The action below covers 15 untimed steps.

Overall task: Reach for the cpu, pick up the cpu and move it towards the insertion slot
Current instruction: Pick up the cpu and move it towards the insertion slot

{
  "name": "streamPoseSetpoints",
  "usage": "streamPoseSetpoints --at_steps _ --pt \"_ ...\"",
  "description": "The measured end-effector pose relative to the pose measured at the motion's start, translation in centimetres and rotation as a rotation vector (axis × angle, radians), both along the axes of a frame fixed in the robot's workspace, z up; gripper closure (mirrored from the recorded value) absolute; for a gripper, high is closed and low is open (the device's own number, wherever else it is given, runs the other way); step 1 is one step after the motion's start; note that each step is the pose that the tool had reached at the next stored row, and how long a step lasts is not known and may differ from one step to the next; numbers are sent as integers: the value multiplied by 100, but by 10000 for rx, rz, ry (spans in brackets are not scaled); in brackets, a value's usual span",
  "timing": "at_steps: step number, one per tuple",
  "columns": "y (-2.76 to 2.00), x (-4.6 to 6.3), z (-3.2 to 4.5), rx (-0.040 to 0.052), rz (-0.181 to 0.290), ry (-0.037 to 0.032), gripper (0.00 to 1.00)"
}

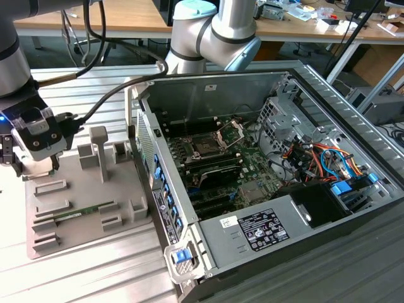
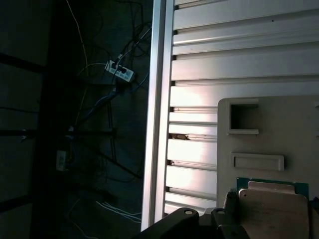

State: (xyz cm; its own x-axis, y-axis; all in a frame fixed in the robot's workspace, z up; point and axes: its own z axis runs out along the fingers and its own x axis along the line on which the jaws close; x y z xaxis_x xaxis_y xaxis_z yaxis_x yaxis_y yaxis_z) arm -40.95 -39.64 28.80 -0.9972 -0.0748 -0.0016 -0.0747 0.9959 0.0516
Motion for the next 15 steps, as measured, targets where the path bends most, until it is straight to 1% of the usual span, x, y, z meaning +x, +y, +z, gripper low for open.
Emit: streamPoseSetpoints --at_steps 15 --pt "0 6 76 0 1 1 45"
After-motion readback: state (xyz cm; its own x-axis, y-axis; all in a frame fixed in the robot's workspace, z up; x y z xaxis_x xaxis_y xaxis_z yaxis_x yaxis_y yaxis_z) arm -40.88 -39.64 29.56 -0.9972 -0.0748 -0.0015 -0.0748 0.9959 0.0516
